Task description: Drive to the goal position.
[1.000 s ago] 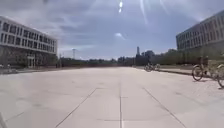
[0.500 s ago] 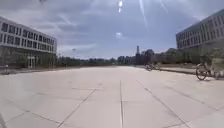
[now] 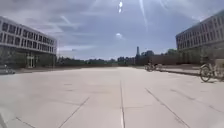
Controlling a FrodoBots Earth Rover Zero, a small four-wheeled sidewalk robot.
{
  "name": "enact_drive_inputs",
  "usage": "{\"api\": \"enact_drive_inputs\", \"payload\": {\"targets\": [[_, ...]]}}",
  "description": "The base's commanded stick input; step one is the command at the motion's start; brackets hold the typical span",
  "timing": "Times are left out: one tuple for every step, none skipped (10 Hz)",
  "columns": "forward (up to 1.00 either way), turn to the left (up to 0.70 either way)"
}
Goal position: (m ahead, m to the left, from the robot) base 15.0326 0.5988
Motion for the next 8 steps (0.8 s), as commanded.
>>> {"api": "enact_drive_inputs", "payload": {"targets": [[0.44,0.0],[0.44,0.0],[0.44,0.0],[0.44,0.0],[0.44,0.0],[0.44,0.0],[0.44,0.0],[0.44,0.0]]}}
